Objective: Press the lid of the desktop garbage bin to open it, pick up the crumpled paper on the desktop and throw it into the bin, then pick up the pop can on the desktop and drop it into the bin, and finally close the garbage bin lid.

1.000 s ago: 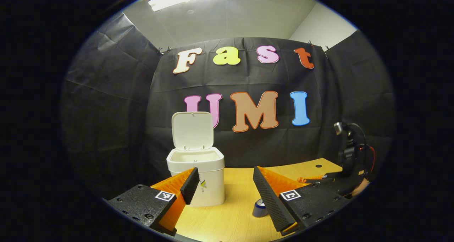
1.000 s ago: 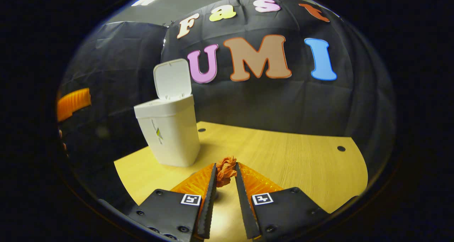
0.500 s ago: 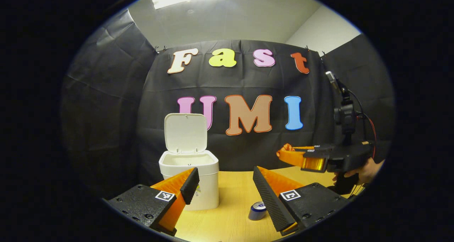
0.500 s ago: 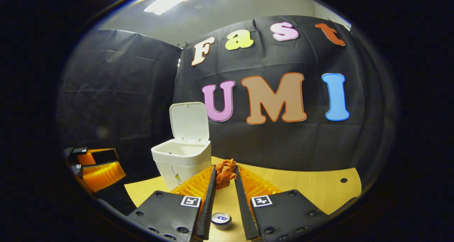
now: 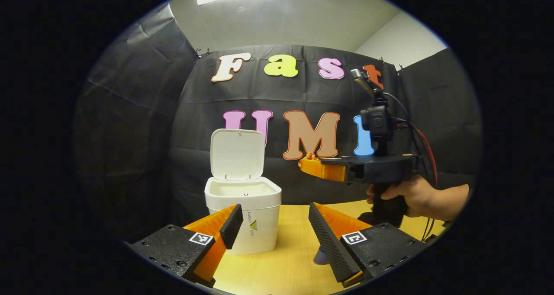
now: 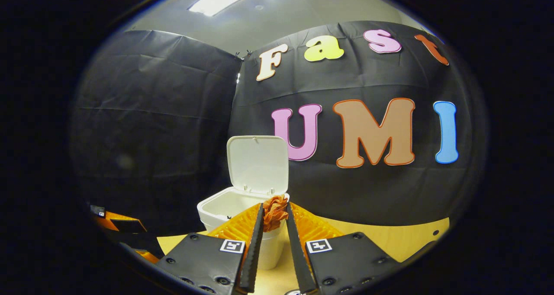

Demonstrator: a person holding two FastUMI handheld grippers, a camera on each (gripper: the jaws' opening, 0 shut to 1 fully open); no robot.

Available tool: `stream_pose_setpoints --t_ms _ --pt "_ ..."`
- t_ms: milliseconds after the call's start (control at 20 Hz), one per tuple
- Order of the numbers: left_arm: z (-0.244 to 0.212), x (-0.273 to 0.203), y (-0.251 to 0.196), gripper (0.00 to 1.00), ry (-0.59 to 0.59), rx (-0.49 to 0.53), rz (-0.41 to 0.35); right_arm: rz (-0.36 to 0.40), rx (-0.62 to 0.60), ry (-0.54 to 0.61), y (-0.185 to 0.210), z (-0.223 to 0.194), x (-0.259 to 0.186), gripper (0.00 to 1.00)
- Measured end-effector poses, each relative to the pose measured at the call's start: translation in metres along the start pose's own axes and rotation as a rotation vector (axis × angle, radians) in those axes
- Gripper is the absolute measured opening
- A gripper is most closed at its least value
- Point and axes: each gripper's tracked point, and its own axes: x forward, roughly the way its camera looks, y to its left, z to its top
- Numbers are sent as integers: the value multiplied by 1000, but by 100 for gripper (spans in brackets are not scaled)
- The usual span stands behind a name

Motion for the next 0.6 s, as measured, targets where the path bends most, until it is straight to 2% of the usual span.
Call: stream_pose_setpoints --t_ms 150,200,300,400,500,550,600 --pt "-6 -3 18 92 11 1 9 5 -19 33 17 -13 38 39" --pt "-7 -4 24 92 14 1 13 9 -19 50 22 -17 52 35" --pt "-11 -5 35 92 21 -2 23 7 -16 77 28 -29 74 39" --pt "-15 -7 44 92 30 -4 33 5 -7 104 32 -38 93 36" --pt "-17 -5 50 92 38 -4 42 0 -8 127 37 -50 104 49" --pt "-18 -6 52 92 41 -4 46 0 -9 131 39 -52 109 51" --pt "-20 -6 54 92 42 -4 49 -3 -13 132 41 -54 109 46"
